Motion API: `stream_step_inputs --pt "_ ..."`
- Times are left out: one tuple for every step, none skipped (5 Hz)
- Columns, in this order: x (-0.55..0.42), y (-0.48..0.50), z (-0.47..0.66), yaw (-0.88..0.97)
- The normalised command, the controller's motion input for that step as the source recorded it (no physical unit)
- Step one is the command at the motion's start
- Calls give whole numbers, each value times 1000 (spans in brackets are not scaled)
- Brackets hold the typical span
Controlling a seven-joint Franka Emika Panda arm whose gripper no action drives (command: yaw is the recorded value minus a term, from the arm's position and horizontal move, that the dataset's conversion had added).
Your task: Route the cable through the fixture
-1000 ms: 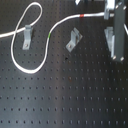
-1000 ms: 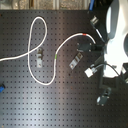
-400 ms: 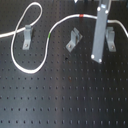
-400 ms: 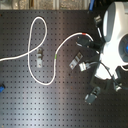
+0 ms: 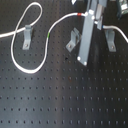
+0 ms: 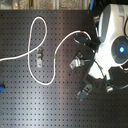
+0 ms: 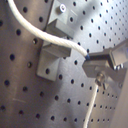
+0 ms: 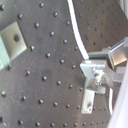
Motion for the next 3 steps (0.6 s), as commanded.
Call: stream_step_inputs --pt "26 313 475 371" --pt "128 250 659 203" --pt "36 43 8 0"
